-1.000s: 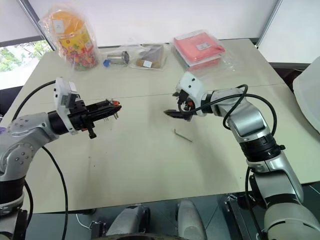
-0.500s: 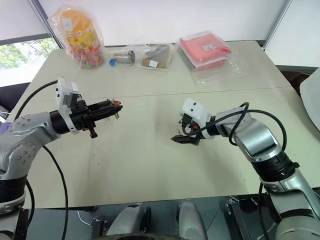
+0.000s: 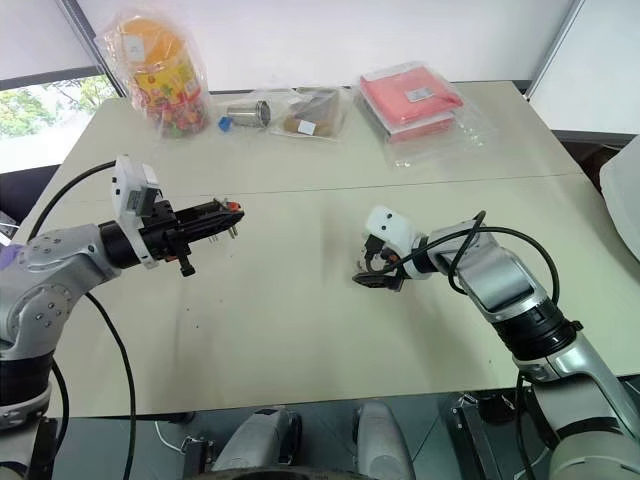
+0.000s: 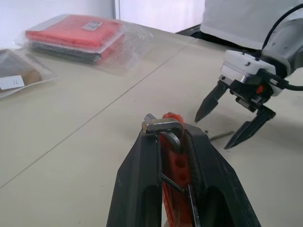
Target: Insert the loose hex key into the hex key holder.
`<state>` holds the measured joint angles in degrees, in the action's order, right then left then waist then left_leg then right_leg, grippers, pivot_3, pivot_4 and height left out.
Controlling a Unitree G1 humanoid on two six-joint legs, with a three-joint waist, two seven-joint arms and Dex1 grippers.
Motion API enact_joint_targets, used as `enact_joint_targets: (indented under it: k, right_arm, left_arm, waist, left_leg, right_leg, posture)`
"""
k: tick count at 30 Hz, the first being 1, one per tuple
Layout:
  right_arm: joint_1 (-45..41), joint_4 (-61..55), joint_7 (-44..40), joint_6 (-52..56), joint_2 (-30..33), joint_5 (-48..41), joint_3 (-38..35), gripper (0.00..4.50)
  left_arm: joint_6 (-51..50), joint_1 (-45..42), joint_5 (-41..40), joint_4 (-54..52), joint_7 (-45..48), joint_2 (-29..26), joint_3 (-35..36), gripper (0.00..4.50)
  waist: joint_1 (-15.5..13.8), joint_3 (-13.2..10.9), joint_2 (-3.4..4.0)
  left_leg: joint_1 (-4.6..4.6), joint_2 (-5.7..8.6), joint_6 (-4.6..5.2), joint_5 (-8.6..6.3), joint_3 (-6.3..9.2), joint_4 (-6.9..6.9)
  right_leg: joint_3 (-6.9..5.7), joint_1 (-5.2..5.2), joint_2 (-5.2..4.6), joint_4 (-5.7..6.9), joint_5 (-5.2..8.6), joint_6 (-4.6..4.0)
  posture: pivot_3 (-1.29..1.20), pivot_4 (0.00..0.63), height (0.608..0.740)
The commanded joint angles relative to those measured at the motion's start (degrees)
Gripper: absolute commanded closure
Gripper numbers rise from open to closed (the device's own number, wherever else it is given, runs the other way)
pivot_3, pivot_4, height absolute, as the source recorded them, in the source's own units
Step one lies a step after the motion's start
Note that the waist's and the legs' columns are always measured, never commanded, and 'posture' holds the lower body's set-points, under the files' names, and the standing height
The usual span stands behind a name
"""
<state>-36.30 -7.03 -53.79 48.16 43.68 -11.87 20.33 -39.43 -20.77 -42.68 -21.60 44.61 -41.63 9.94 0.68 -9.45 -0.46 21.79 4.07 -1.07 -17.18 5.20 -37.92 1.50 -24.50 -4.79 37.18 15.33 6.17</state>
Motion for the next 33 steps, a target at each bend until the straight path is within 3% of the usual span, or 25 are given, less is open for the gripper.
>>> enact_joint_targets:
  k: [1,9,10,13,18,26,33]
  right_arm:
    - [-1.1,0.6,-1.5,-1.3,0.3,1.0,0.1,0.58]
    - [-0.9,1.9,-3.6,-3.7,0.4,3.5,1.3,0.58]
    - [-0.9,2.2,-3.6,-4.1,0.2,4.0,1.5,0.81]
    - [-0.9,2.6,-3.5,-4.6,-0.3,4.9,1.9,1.89]
    - [-0.8,3.0,-3.5,-5.1,-1.2,6.3,2.8,4.47]
    - [0.2,1.7,-2.4,-8.3,-3.3,6.8,0.9,4.47]
    - [-3.7,9.4,20.4,-33.4,-20.3,7.8,-13.2,4.47]
  left_arm:
    - [0.7,0.0,0.0,-2.2,-0.6,-0.2,1.4,4.39]
    - [0.9,0.5,0.0,-2.6,-1.4,-0.2,1.6,4.39]
    - [1.0,0.5,0.0,-2.6,-1.4,-0.1,1.6,4.39]
    - [1.0,0.6,0.0,-2.8,-1.8,0.0,1.5,4.39]
    - [1.1,0.9,0.1,-2.9,-2.2,0.0,1.7,4.39]
    - [1.3,0.9,0.1,-2.7,-2.5,-0.2,1.9,4.39]
    - [1.7,-0.7,0.7,-1.4,-2.5,0.7,1.0,4.39]
  waist:
    - [0.0,0.0,0.0]
    - [0.0,0.0,0.0]
    - [0.0,0.0,0.0]
    - [0.0,0.0,0.0]
    - [0.0,0.0,0.0]
    - [0.1,0.0,0.0]
    - [0.2,0.0,0.0]
  left_leg:
    - [0.0,0.0,0.0,0.0,0.0,0.0]
    - [0.0,0.0,0.0,0.0,0.0,-0.01]
    - [0.0,0.0,0.0,0.0,0.0,-0.01]
    - [0.01,0.0,0.0,0.0,0.0,-0.01]
    - [0.0,0.0,-0.08,0.05,0.01,-0.01]
    - [0.0,0.0,-0.22,0.12,0.0,-0.01]
    - [0.0,0.0,-0.28,0.15,-0.01,0.0]
  right_leg:
    - [0.0,0.0,0.0,0.0,0.0,0.0]
    - [0.0,0.0,0.0,0.0,0.0,0.0]
    - [0.0,0.0,0.0,0.0,0.0,0.0]
    - [0.0,0.0,0.0,0.0,0.0,0.0]
    - [0.0,0.0,0.0,0.0,0.0,0.0]
    - [0.0,0.0,0.01,0.01,0.0,0.0]
    - [0.01,-0.06,0.04,0.05,0.0,0.0]
  posture:
    - [0.0,0.15,0.74]
    - [0.0,0.15,0.74]
    - [0.0,0.15,0.74]
    - [0.0,0.15,0.74]
    - [0.0,0.15,0.74]
    - [0.0,0.15,0.74]
    - [0.0,0.15,0.74]
